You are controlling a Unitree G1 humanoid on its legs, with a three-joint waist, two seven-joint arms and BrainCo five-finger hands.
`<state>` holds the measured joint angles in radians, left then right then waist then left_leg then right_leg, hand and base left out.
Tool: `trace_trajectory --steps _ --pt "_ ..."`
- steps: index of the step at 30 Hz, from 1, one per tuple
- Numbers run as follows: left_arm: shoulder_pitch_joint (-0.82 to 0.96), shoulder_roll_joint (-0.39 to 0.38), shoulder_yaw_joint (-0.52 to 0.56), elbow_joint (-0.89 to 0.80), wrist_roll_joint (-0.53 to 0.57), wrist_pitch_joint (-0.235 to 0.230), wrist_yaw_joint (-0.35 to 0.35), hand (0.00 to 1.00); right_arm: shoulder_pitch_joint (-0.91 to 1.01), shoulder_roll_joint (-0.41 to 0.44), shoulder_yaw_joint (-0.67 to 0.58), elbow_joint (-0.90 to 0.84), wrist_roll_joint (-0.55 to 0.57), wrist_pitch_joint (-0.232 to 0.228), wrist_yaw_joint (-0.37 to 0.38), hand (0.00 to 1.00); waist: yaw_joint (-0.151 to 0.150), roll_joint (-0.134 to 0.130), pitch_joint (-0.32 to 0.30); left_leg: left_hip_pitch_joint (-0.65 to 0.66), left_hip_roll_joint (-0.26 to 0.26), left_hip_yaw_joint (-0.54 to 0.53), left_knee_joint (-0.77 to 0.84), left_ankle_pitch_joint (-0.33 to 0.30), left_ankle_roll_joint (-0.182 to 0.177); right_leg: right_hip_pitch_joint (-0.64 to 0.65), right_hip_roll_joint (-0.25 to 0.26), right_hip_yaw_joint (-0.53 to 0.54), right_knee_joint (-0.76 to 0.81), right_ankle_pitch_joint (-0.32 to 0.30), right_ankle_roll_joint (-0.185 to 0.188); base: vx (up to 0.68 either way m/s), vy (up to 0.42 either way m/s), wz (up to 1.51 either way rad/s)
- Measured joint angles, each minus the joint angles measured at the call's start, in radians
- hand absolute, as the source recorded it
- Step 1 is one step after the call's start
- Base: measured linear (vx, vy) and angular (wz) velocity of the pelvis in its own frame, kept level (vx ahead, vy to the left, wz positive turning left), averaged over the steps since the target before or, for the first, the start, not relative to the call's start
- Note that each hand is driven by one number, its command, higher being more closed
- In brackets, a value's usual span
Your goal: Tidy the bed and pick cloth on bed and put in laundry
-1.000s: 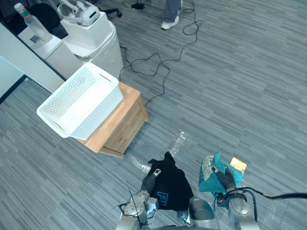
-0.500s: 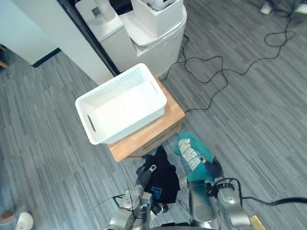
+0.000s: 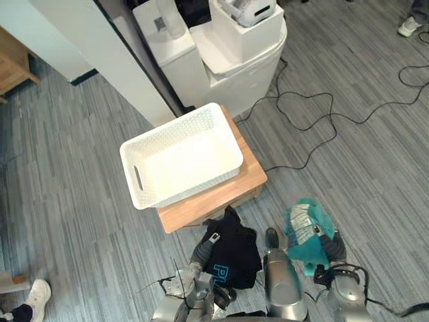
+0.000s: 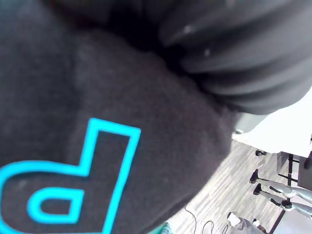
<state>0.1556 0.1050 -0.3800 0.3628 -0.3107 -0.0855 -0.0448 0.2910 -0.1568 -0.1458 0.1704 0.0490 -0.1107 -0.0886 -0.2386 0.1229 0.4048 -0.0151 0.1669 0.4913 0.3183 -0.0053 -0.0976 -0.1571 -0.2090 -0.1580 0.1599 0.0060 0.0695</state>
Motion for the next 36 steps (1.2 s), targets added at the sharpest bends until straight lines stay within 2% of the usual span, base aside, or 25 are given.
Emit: trace_trajectory --steps 1,2,4,5,6,7,8,10,13,16,18,21,23,24,25,28,30,31,36 --pt "0.005 0.000 0.000 0.000 0.000 0.000 0.000 1.00 -0.002 0.004 0.010 0.001 0.001 0.000 0.001 1.00 0.007 -0.010 0.001 -0.015 0.005 -0.009 0.002 -0.029 0.020 0.003 -0.002 0.003 -0.009 -0.003 0.005 -0.06 0.098 0.07" --pt "0.010 0.000 -0.002 -0.001 0.000 0.000 0.000 1.00 -0.007 0.000 0.016 0.001 0.001 0.000 0.002 1.00 0.007 -0.002 -0.004 -0.012 0.007 -0.013 -0.032 -0.033 0.026 0.004 0.001 0.004 -0.007 -0.003 0.006 -0.07 0.128 -0.09" --pt "0.032 0.000 -0.007 -0.002 -0.001 0.000 -0.003 1.00 -0.017 -0.018 0.025 0.002 0.001 0.000 0.004 1.00 0.005 0.019 -0.017 0.021 0.029 -0.001 -0.163 -0.028 0.020 0.000 0.030 0.012 0.022 -0.019 0.018 -0.06 0.150 -0.26" --pt "0.046 0.000 -0.005 -0.003 -0.002 0.000 -0.012 1.00 -0.018 -0.027 0.025 0.002 -0.001 -0.001 0.005 1.00 0.005 0.033 -0.025 0.032 0.049 0.020 -0.190 -0.027 0.002 -0.012 0.052 0.021 0.058 -0.035 0.022 -0.04 0.172 -0.46" --pt "0.048 0.011 0.000 0.002 -0.002 0.003 -0.018 1.00 -0.028 -0.021 0.024 0.012 -0.002 0.001 0.005 1.00 0.008 0.011 -0.028 0.060 0.040 0.039 -0.195 -0.042 -0.014 -0.020 0.044 0.049 0.102 -0.053 0.029 -0.03 0.177 -0.37" --pt "0.060 0.024 0.000 -0.003 -0.002 0.002 -0.021 1.00 -0.022 -0.006 0.025 0.001 -0.003 -0.001 0.006 1.00 0.002 -0.013 -0.034 0.068 0.022 0.053 -0.196 -0.054 -0.004 -0.023 0.026 0.054 0.125 -0.057 0.035 -0.02 0.185 -0.26" --pt "0.065 0.028 -0.001 -0.003 -0.001 0.003 -0.028 1.00 -0.019 -0.005 0.024 -0.001 -0.004 -0.001 0.006 1.00 0.003 -0.026 -0.041 0.071 0.006 0.062 -0.200 -0.059 0.003 -0.023 0.012 0.061 0.118 -0.051 0.042 -0.02 0.157 -0.09" --pt "0.066 0.032 -0.001 -0.003 -0.001 0.004 -0.044 1.00 -0.020 -0.010 0.019 -0.019 -0.004 0.000 0.007 1.00 0.007 -0.030 -0.044 0.072 -0.010 0.068 -0.199 -0.064 0.012 -0.024 -0.002 0.071 0.109 -0.041 0.053 0.02 0.123 -0.07" --pt "0.073 0.055 0.000 -0.003 -0.001 0.009 -0.064 1.00 -0.027 -0.027 0.014 -0.145 -0.024 0.001 0.026 1.00 0.007 -0.029 -0.045 0.073 -0.014 0.088 -0.179 -0.071 0.021 -0.023 -0.005 0.083 0.092 -0.026 0.069 0.02 0.069 -0.12" --pt "0.073 0.065 0.002 -0.003 -0.001 0.011 -0.066 1.00 -0.078 -0.097 -0.023 -0.321 -0.057 -0.002 0.024 1.00 0.008 -0.029 -0.045 0.068 -0.003 0.090 -0.174 -0.072 0.020 -0.021 0.004 0.083 0.077 -0.017 0.071 0.01 -0.010 -0.06" --pt "0.073 0.064 0.005 -0.003 -0.001 0.011 -0.065 1.00 -0.150 -0.159 -0.020 -0.377 -0.062 -0.024 0.017 1.00 0.011 -0.031 -0.047 0.063 0.009 0.094 -0.162 -0.077 0.016 -0.017 0.017 0.087 0.057 -0.001 0.068 -0.01 -0.019 -0.12" --pt "0.070 0.058 0.031 0.003 0.000 0.011 -0.060 1.00 -0.271 -0.235 0.037 -0.414 -0.070 -0.042 0.003 1.00 0.032 -0.035 -0.062 0.062 0.029 0.102 -0.159 -0.077 0.015 0.001 0.034 0.088 0.000 0.032 0.063 -0.02 -0.002 -0.14" --pt "0.068 0.053 0.054 0.015 0.001 0.011 -0.040 1.00 -0.340 -0.279 0.108 -0.417 -0.080 -0.042 0.004 1.00 0.037 -0.040 -0.075 0.063 0.036 0.102 -0.158 -0.076 0.015 0.024 0.040 0.078 -0.032 0.048 0.062 -0.02 -0.008 0.01" --pt "0.067 0.047 0.082 0.040 0.003 0.011 -0.025 1.00 -0.410 -0.301 0.197 -0.417 -0.084 -0.042 0.007 1.00 0.054 -0.047 -0.093 0.060 0.040 0.101 -0.161 -0.076 0.014 0.032 0.050 0.077 -0.059 0.062 0.062 -0.04 -0.025 -0.02" --pt "0.064 0.044 0.089 0.050 0.003 0.012 -0.016 1.00 -0.435 -0.304 0.226 -0.417 -0.089 -0.042 0.008 1.00 0.063 -0.051 -0.100 0.058 0.041 0.102 -0.162 -0.076 0.014 0.032 0.050 0.078 -0.067 0.068 0.061 -0.04 -0.019 -0.05" --pt "0.063 0.033 0.111 0.079 0.002 0.012 0.009 1.00 -0.563 -0.304 0.338 -0.411 -0.090 -0.042 0.028 1.00 0.092 -0.067 -0.117 0.053 0.040 0.097 -0.162 -0.075 0.012 0.055 0.052 0.070 -0.115 0.097 0.063 -0.03 0.004 0.08" --pt "0.070 0.034 0.111 0.079 0.002 0.013 0.022 1.00 -0.661 -0.295 0.409 -0.372 -0.090 -0.044 0.034 1.00 0.098 -0.081 -0.132 0.042 0.037 0.082 -0.162 -0.073 0.011 0.069 0.048 0.048 -0.141 0.112 0.064 -0.04 0.006 0.22" --pt "0.074 0.032 0.111 0.079 0.001 0.013 0.026 1.00 -0.733 -0.276 0.440 -0.320 -0.091 -0.044 0.038 1.00 0.120 -0.094 -0.149 0.034 0.036 0.074 -0.163 -0.070 0.010 0.071 0.048 0.042 -0.155 0.120 0.065 -0.03 0.001 0.18" --pt "0.104 0.009 0.114 0.080 0.000 0.013 0.029 1.00 -0.919 -0.210 0.467 -0.172 -0.130 -0.036 0.038 1.00 0.162 -0.116 -0.180 0.029 0.009 0.017 -0.209 -0.034 0.010 0.105 0.030 -0.022 -0.184 0.127 0.068 -0.01 -0.005 0.37"
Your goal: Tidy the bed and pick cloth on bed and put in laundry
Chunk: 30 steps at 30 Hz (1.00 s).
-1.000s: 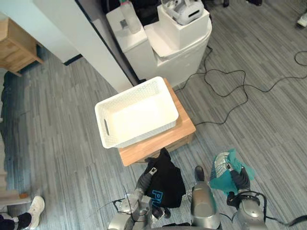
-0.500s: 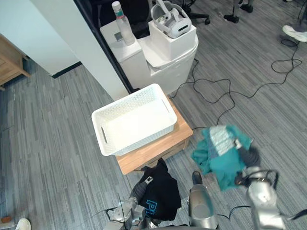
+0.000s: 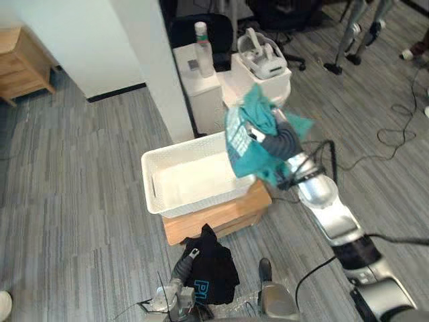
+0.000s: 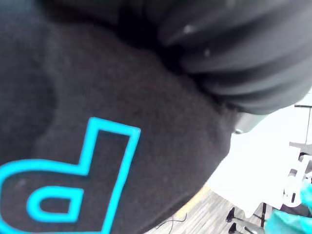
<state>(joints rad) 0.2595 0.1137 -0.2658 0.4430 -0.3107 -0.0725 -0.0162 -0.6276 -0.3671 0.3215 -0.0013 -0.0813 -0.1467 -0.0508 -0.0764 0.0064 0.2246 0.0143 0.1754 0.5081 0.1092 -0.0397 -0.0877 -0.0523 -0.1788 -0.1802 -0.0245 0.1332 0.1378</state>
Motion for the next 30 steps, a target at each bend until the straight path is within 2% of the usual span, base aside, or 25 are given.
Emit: trace_trajectory --steps 5,8,13,15,19,22,25,26,30 --pt "0.004 -0.003 0.000 0.036 0.000 0.000 0.002 1.00 -0.146 0.049 0.016 0.094 -0.040 0.001 -0.021 1.00 0.014 -0.005 -0.003 -0.001 -0.010 -0.039 -0.052 0.038 -0.005 0.015 -0.001 -0.037 -0.017 0.008 -0.004 -0.03 -0.022 0.24" --pt "0.005 -0.002 -0.001 0.040 0.000 0.000 0.002 1.00 -0.205 0.059 0.024 0.136 -0.050 0.001 -0.040 1.00 0.032 -0.008 -0.005 0.000 -0.012 -0.044 -0.085 0.063 -0.008 0.014 0.001 -0.048 -0.028 0.013 -0.011 -0.04 -0.023 0.10" --pt "-0.004 0.001 -0.001 0.038 0.000 -0.005 0.002 1.00 -0.304 0.064 0.029 0.291 -0.079 0.003 -0.056 1.00 0.036 -0.007 -0.003 -0.033 -0.020 -0.069 -0.149 0.116 -0.007 -0.028 0.004 -0.072 -0.029 0.024 -0.026 -0.07 -0.014 0.14" --pt "-0.007 0.006 -0.002 0.035 -0.001 -0.013 0.002 1.00 -0.342 0.060 0.028 0.349 -0.087 0.007 -0.056 1.00 0.035 -0.001 0.026 -0.052 -0.022 -0.075 -0.159 0.135 -0.001 -0.049 0.004 -0.079 -0.026 0.030 -0.032 -0.07 0.006 0.10" --pt "-0.017 0.008 -0.007 0.007 -0.006 -0.019 0.000 1.00 -0.372 -0.001 0.017 0.411 -0.094 0.026 -0.056 1.00 0.039 0.040 0.099 -0.075 -0.031 -0.092 -0.185 0.159 0.000 -0.080 0.002 -0.094 -0.005 0.030 -0.032 -0.06 0.016 0.14" --pt "-0.021 0.010 -0.013 -0.050 -0.013 -0.028 -0.002 1.00 -0.370 -0.033 -0.032 0.415 -0.121 0.046 -0.059 1.00 0.036 0.092 0.172 -0.100 -0.039 -0.084 -0.202 0.179 0.006 -0.126 -0.004 -0.089 0.014 0.033 -0.033 -0.04 0.023 -0.04" --pt "-0.022 0.010 -0.019 -0.062 -0.025 -0.036 -0.002 1.00 -0.335 -0.034 -0.053 0.429 -0.125 0.048 -0.062 1.00 0.034 0.116 0.191 -0.118 -0.036 -0.074 -0.202 0.182 0.008 -0.152 0.000 -0.075 0.019 0.038 -0.035 0.03 0.005 -0.14" --pt "-0.023 0.010 -0.028 -0.068 -0.032 -0.038 -0.002 1.00 -0.305 -0.031 -0.055 0.429 -0.125 0.048 -0.064 0.00 0.035 0.120 0.194 -0.118 -0.034 -0.062 -0.202 0.183 0.007 -0.161 0.000 -0.065 0.019 0.038 -0.035 0.07 0.005 -0.21" --pt "-0.044 0.007 -0.050 -0.082 -0.032 -0.049 -0.003 1.00 -0.184 0.004 -0.059 0.428 -0.148 0.056 -0.064 0.00 0.028 0.133 0.203 -0.119 -0.033 -0.055 -0.201 0.183 0.007 -0.164 -0.001 -0.061 0.019 0.036 -0.034 0.08 0.005 -0.07"
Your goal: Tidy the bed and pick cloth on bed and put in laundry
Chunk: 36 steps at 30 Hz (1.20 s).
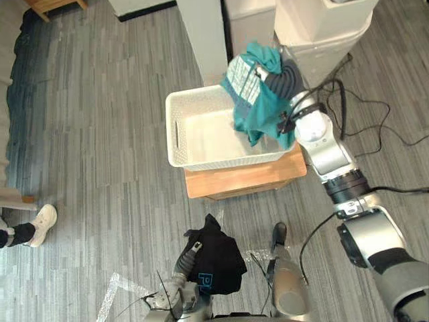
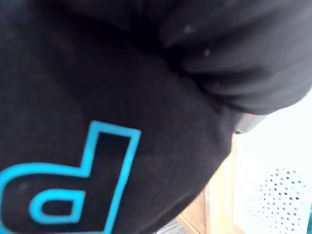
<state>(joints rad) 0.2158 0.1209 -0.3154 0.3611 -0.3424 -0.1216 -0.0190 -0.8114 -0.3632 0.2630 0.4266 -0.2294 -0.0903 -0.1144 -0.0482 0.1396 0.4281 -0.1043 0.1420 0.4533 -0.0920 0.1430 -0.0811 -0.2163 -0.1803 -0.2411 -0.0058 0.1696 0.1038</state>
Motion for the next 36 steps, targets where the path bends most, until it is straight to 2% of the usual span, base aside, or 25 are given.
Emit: trace_trajectory --steps 4,9,15,19,24,26,29,33,36 --pt "-0.039 -0.002 0.003 -0.002 0.000 -0.004 0.002 1.00 0.103 0.084 0.018 -0.002 -0.053 0.026 0.006 0.00 -0.002 0.012 0.015 0.001 0.000 0.005 0.000 -0.001 0.000 -0.002 -0.001 0.002 0.003 -0.004 0.000 0.02 0.002 -0.01" --pt "-0.042 -0.015 0.016 -0.005 0.000 -0.008 0.023 1.00 0.108 0.140 0.058 -0.002 -0.096 0.029 0.011 0.00 0.002 0.012 0.019 0.001 -0.002 0.009 0.000 -0.001 0.000 -0.005 -0.006 0.002 0.007 -0.004 0.000 0.00 0.000 0.00" --pt "-0.042 -0.020 0.032 -0.005 0.001 -0.008 0.043 1.00 0.108 0.138 0.045 -0.005 -0.133 0.031 0.003 0.00 0.005 0.012 0.019 0.001 -0.004 0.008 0.000 -0.001 0.000 -0.004 -0.008 -0.003 0.010 -0.004 0.000 0.01 -0.001 0.01" --pt "-0.043 -0.020 0.040 -0.007 0.001 -0.008 0.044 1.00 0.108 0.116 -0.018 -0.053 -0.186 0.037 -0.021 0.00 0.007 0.010 0.019 0.010 -0.003 0.002 0.000 -0.001 0.000 0.010 -0.008 -0.005 0.010 -0.005 0.000 0.03 -0.004 0.04" --pt "-0.043 -0.017 0.045 -0.008 0.001 -0.008 0.044 1.00 0.142 0.066 -0.123 -0.175 -0.215 0.040 -0.062 0.00 0.003 -0.015 0.017 0.016 -0.001 0.003 0.000 -0.001 0.000 0.016 -0.007 -0.004 0.009 -0.005 0.000 0.00 0.000 0.00" --pt "-0.043 -0.015 0.051 -0.008 0.001 -0.007 0.044 1.00 0.209 0.047 -0.199 -0.248 -0.219 0.042 -0.088 0.00 0.001 -0.033 0.014 0.019 0.000 0.004 0.000 -0.001 0.000 0.018 -0.005 -0.003 0.007 -0.004 0.000 0.00 0.000 0.00" --pt "-0.043 -0.015 0.082 -0.015 0.003 -0.007 0.044 1.00 0.309 0.029 -0.292 -0.338 -0.247 0.054 -0.126 0.00 -0.011 -0.044 0.008 0.018 0.000 0.005 0.000 -0.002 -0.002 0.020 -0.006 -0.003 0.005 -0.004 0.000 0.04 -0.012 0.00" --pt "-0.042 -0.011 0.143 -0.019 0.024 -0.006 0.048 1.00 0.402 0.029 -0.351 -0.447 -0.289 0.059 -0.173 0.00 -0.028 -0.056 0.003 0.027 0.005 0.015 0.000 -0.007 -0.007 0.022 0.000 0.000 0.004 -0.004 0.000 0.03 -0.014 -0.08" --pt "-0.042 0.000 0.169 -0.034 0.037 -0.006 0.051 1.00 0.433 0.030 -0.349 -0.458 -0.372 0.063 -0.193 0.00 -0.040 -0.069 -0.007 0.031 0.016 0.018 0.005 -0.009 -0.010 0.028 0.009 0.001 0.001 -0.004 0.000 0.02 -0.029 -0.05"
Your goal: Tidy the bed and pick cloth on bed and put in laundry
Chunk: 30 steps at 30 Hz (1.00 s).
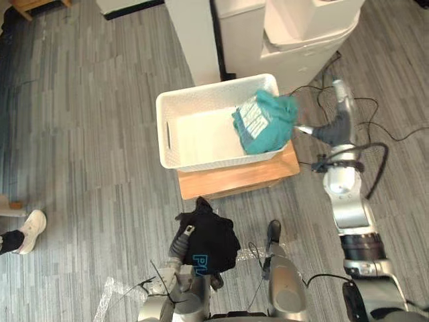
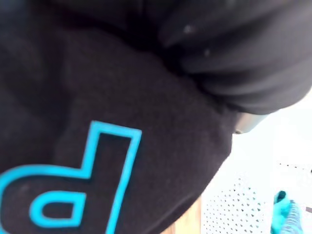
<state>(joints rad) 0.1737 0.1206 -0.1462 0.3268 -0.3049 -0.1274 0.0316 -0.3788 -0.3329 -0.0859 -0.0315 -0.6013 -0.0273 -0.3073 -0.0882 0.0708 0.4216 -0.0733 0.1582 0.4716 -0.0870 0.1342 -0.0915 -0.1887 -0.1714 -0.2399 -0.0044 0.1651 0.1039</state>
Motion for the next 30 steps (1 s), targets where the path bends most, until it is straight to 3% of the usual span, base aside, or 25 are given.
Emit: trace_trajectory --steps 5,10,14,19,22,25,30 --pt "0.000 0.002 0.013 -0.007 0.024 0.000 0.023 1.00 0.001 0.010 0.036 -0.029 -0.192 0.023 -0.034 0.00 -0.004 -0.001 -0.005 0.013 0.005 0.011 0.004 -0.003 0.000 0.011 0.007 0.007 -0.009 0.001 -0.001 0.01 -0.025 -0.06" --pt "0.001 0.002 0.025 -0.035 0.042 0.000 0.044 1.00 0.054 0.009 -0.034 -0.011 -0.202 0.038 -0.071 0.00 0.005 -0.002 -0.029 0.012 0.018 -0.005 0.018 -0.004 -0.003 0.032 0.016 -0.006 -0.018 0.003 -0.003 0.02 -0.017 0.08" --pt "-0.015 0.003 0.112 -0.218 0.042 0.003 0.055 1.00 0.218 0.012 -0.187 0.094 -0.149 0.055 -0.092 0.00 0.002 -0.001 -0.052 0.020 0.014 -0.032 0.017 -0.006 -0.004 0.063 0.011 -0.037 -0.021 -0.003 0.003 0.03 -0.004 0.22" --pt "-0.183 0.105 0.309 -0.404 0.029 -0.062 0.112 1.00 0.438 0.064 -0.282 0.416 -0.026 0.057 -0.077 0.00 -0.018 0.006 -0.092 0.040 0.011 -0.054 0.002 -0.011 -0.002 0.099 0.009 -0.060 -0.020 -0.017 0.002 0.00 0.003 0.15" --pt "-0.307 0.162 0.323 -0.411 0.006 -0.123 0.162 1.00 0.487 0.100 -0.282 0.646 0.025 0.055 -0.035 0.00 -0.038 0.012 -0.105 0.083 0.010 -0.030 -0.013 -0.011 -0.003 0.131 0.009 -0.059 -0.021 -0.026 0.008 0.00 0.005 0.00" --pt "-0.440 0.197 0.275 -0.403 0.000 -0.144 0.191 1.00 0.500 0.128 -0.327 0.871 0.106 0.048 0.013 0.00 -0.052 0.016 -0.135 0.094 0.004 -0.025 -0.014 -0.013 -0.004 0.150 0.008 -0.056 -0.031 -0.028 0.011 0.01 0.001 -0.02" --pt "-0.573 0.218 0.238 -0.394 0.000 -0.160 0.204 1.00 0.580 0.147 -0.369 0.911 0.137 0.053 0.082 0.00 -0.077 0.019 -0.158 0.129 0.000 0.000 -0.014 -0.027 -0.006 0.170 0.007 -0.031 -0.040 -0.028 0.011 0.03 0.002 -0.14"
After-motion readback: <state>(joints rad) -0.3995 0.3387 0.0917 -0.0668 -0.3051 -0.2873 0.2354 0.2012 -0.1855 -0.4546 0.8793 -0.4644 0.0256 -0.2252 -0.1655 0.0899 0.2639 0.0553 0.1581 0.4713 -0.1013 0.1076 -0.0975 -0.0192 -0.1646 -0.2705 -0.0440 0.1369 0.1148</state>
